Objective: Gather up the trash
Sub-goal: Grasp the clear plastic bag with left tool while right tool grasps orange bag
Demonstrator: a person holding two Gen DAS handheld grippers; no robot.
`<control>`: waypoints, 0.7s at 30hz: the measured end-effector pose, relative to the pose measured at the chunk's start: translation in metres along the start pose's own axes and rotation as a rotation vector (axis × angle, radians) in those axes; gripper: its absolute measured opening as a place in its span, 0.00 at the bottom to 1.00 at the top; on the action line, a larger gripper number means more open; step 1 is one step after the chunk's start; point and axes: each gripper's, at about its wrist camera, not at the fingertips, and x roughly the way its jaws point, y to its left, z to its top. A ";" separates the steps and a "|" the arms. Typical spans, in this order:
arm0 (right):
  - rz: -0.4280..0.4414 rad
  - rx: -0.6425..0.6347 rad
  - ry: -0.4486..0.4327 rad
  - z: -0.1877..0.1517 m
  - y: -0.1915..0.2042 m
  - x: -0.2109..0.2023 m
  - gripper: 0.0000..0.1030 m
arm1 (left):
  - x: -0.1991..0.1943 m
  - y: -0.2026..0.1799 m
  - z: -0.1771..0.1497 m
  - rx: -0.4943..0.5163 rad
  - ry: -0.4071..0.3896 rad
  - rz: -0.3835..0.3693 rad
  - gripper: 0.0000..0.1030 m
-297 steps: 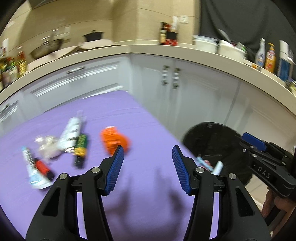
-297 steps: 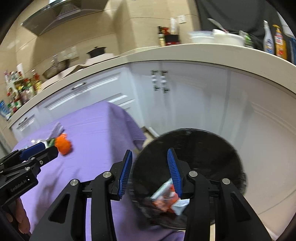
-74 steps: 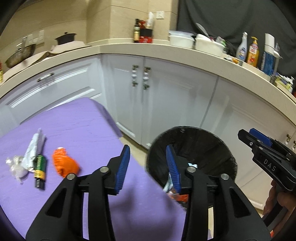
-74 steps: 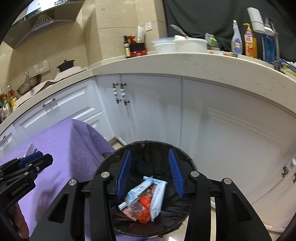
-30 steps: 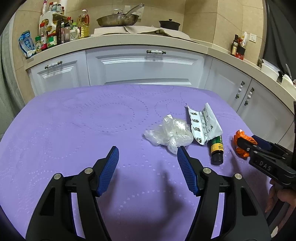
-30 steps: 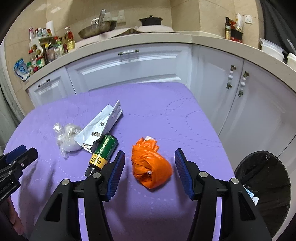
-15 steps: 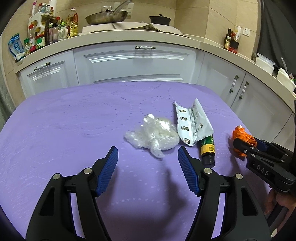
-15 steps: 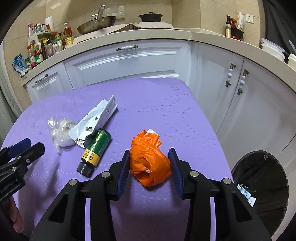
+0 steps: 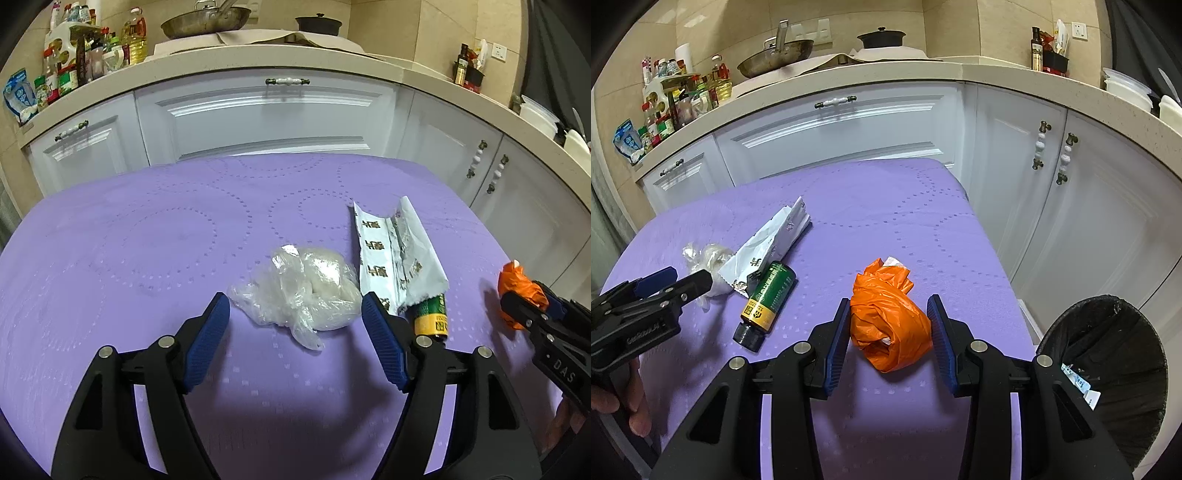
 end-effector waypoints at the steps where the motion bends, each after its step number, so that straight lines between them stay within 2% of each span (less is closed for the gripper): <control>1: -0.001 0.000 0.001 0.000 0.000 0.001 0.41 | 0.001 0.001 0.000 0.001 0.001 -0.001 0.70; 3: 0.001 0.001 0.002 0.000 -0.001 0.002 0.41 | 0.003 0.000 0.000 0.013 -0.002 0.001 0.67; 6: 0.000 0.002 0.002 0.001 -0.002 0.003 0.41 | 0.005 0.000 0.000 0.025 0.000 -0.007 0.45; 16: 0.000 0.003 0.001 0.001 -0.002 0.002 0.41 | 0.004 0.004 -0.002 0.020 -0.005 -0.030 0.26; 18: 0.000 0.002 0.001 0.001 -0.001 0.002 0.41 | 0.003 0.005 -0.002 0.017 -0.010 -0.029 0.20; 21: 0.000 0.003 0.001 0.001 -0.001 0.002 0.41 | 0.002 0.006 -0.003 0.015 -0.013 -0.031 0.16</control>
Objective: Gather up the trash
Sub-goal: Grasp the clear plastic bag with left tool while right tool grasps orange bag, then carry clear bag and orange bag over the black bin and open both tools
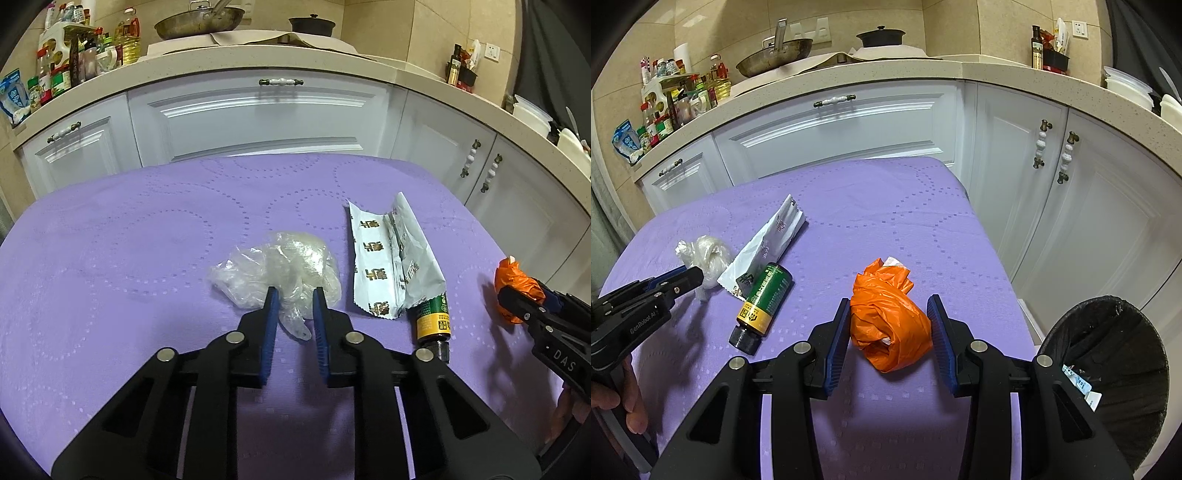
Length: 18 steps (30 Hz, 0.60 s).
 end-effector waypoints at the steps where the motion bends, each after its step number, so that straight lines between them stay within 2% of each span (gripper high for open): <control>1: -0.001 0.000 0.000 0.000 0.000 0.000 0.41 | 0.000 0.000 0.000 0.001 -0.001 0.001 0.15; 2: -0.001 -0.001 0.000 0.000 0.000 0.000 0.41 | 0.000 0.000 0.001 0.001 -0.002 0.001 0.14; 3: 0.000 -0.001 0.000 0.000 0.000 0.000 0.41 | -0.001 0.001 0.000 0.000 -0.006 0.003 0.06; 18: -0.003 0.000 -0.008 0.001 -0.002 -0.002 0.41 | -0.011 0.006 -0.002 0.001 -0.031 0.022 0.06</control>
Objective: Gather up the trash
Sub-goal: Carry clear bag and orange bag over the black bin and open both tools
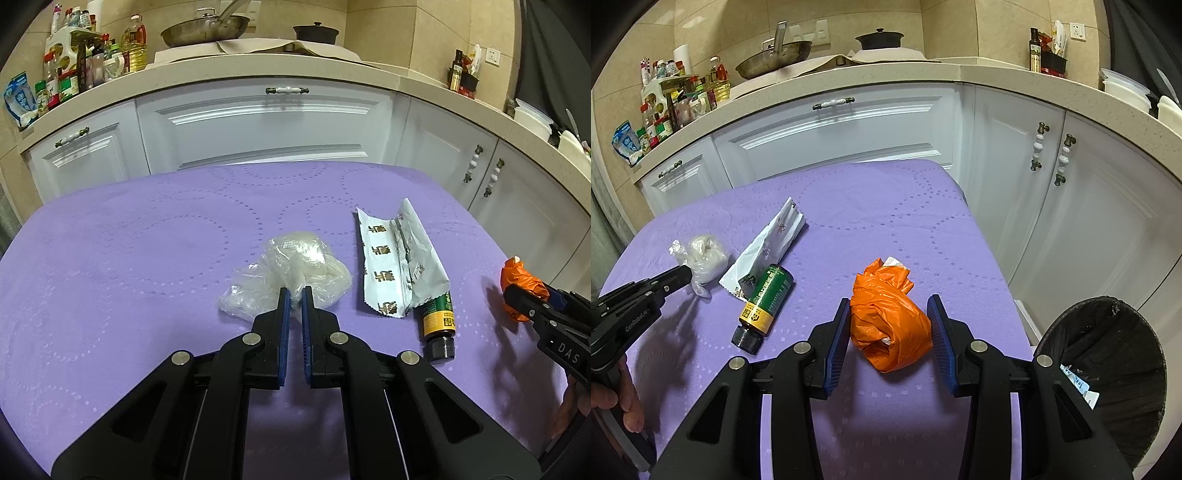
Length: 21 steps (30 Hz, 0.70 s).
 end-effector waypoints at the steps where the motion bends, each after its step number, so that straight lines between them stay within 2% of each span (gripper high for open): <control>1: -0.001 0.000 0.000 0.000 0.000 0.000 0.41 | -0.001 0.001 0.000 -0.002 -0.001 0.002 0.06; 11: -0.006 0.000 -0.009 0.000 0.003 -0.007 0.41 | -0.011 0.009 -0.005 -0.015 -0.009 0.002 0.06; 21: -0.013 0.005 -0.031 -0.006 0.000 -0.020 0.41 | -0.038 0.016 -0.013 -0.022 -0.025 0.000 0.06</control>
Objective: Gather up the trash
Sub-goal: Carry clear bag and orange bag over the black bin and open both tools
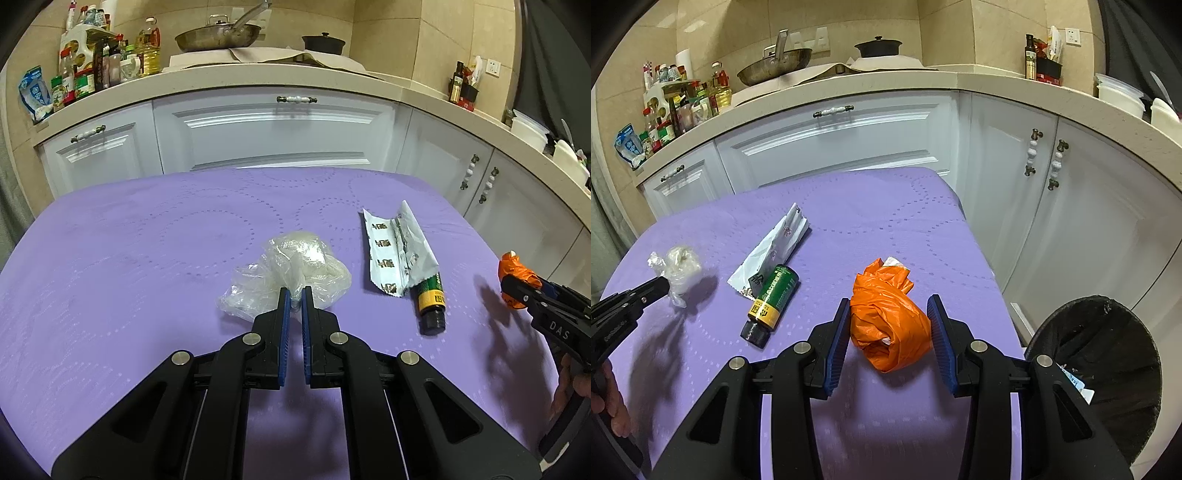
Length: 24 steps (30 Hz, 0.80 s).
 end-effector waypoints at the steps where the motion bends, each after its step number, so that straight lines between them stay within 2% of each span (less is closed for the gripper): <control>1: -0.002 0.002 -0.002 -0.001 -0.001 -0.002 0.41 | -0.003 0.000 -0.001 0.001 -0.004 0.000 0.06; 11: -0.047 0.042 -0.034 -0.011 -0.025 -0.031 0.41 | -0.029 -0.022 -0.004 0.031 -0.028 -0.049 0.06; 24: -0.184 0.150 -0.075 -0.038 -0.093 -0.082 0.41 | -0.044 -0.114 -0.006 0.158 -0.050 -0.223 0.06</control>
